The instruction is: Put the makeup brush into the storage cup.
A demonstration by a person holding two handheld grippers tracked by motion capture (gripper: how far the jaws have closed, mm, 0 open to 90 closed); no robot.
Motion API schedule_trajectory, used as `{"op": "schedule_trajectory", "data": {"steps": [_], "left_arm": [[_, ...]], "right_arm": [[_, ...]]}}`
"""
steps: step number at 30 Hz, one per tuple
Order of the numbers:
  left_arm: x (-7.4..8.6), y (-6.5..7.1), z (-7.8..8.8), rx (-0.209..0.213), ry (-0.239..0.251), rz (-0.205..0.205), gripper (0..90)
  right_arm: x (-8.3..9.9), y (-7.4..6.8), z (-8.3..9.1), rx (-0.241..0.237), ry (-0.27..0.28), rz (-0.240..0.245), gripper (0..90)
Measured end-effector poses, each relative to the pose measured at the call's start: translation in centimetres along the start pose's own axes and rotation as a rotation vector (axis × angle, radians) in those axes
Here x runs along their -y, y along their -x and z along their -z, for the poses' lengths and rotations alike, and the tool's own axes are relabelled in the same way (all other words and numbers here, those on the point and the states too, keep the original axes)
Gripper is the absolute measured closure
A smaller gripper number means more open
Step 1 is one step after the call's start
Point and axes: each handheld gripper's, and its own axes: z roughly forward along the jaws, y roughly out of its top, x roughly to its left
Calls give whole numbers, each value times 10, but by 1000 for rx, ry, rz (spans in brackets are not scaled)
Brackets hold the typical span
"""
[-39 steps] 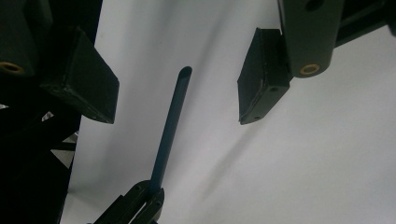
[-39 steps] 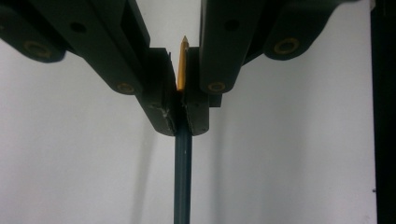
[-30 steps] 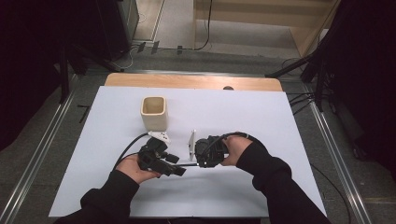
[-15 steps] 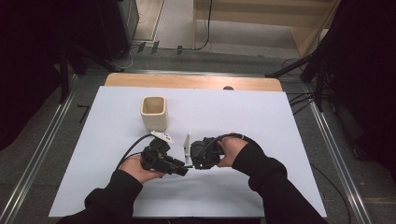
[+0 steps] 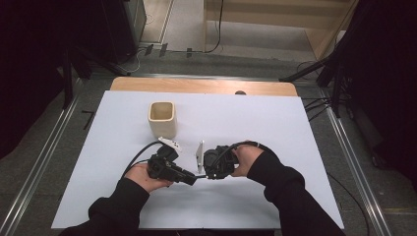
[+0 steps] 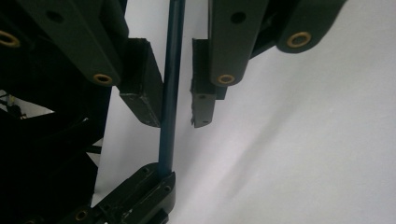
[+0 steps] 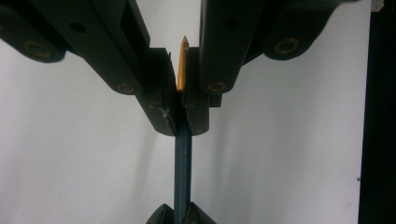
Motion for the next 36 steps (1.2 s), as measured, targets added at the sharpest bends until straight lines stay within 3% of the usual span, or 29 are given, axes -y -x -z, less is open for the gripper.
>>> {"op": "schedule_trajectory", "data": {"steps": [13,25,28,32,36], "left_arm": [[1,-1,-1,48,-4,1,836],[1,-3,0,81,-7,9,852],[1,-3,0,79,-8,11,853],[2,-3,2,85,-7,26,852],[2,-3,2,89,-6,30,852]], "right_arm": [[1,0,-1,10,-1,43,840],[3,-1,0,-5,21,41,821],[3,1,1,-20,44,15,685],[9,4,4,-41,102,-69,482],[18,4,3,-29,135,-108,382]]}}
